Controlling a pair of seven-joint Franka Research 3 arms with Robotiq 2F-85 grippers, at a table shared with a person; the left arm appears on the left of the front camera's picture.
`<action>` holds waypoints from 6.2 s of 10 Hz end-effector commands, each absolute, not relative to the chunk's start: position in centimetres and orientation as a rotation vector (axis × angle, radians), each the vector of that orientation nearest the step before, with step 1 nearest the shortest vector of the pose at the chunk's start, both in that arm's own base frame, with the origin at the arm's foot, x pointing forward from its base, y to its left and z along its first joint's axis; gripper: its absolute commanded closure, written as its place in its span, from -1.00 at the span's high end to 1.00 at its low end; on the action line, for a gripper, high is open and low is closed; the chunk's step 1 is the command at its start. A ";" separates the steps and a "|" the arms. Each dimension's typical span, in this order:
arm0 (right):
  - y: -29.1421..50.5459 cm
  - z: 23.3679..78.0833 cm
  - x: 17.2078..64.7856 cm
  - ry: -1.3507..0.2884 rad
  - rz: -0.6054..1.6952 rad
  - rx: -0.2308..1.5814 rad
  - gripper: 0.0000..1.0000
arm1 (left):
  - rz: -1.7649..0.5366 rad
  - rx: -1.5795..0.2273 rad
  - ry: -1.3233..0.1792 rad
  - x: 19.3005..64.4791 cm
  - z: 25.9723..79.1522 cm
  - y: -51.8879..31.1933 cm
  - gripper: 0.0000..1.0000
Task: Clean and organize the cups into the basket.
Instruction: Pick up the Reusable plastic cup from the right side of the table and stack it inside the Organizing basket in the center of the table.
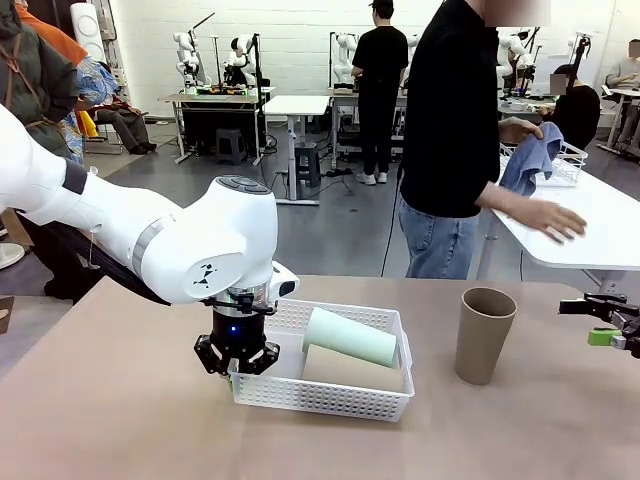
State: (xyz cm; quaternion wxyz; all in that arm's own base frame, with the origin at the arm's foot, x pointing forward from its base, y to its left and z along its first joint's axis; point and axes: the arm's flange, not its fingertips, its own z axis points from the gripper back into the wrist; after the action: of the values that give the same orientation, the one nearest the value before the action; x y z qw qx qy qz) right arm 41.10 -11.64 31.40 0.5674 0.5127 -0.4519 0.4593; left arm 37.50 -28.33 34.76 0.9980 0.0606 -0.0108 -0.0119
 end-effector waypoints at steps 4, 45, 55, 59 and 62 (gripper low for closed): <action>-11.6 31.5 40.9 -1.047 1.088 1.202 1.00 | -0.032 0.124 -0.028 37.4 34.9 -28.2 -1.00; 2.1 22.5 48.5 -0.754 1.350 1.232 -1.00 | -0.032 0.124 -0.028 37.4 34.9 -28.2 -1.00; -2.8 42.4 40.3 -0.888 1.050 1.180 -0.46 | -0.032 0.124 -0.028 37.4 34.9 -28.2 -1.00; -4.1 46.0 39.5 -0.895 1.051 1.168 -0.46 | -0.032 0.124 -0.028 37.4 34.9 -28.2 -1.00; -4.1 46.0 39.5 -0.895 1.051 1.168 -0.46 | -0.032 0.124 -0.028 37.4 34.9 -28.2 -1.00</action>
State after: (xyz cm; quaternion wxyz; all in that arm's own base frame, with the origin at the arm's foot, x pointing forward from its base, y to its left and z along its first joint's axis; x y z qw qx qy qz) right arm 39.56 -3.95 46.12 0.6281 0.5036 -0.3848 0.4515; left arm 37.51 -28.33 34.76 0.9980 0.0605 -0.0108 -0.0119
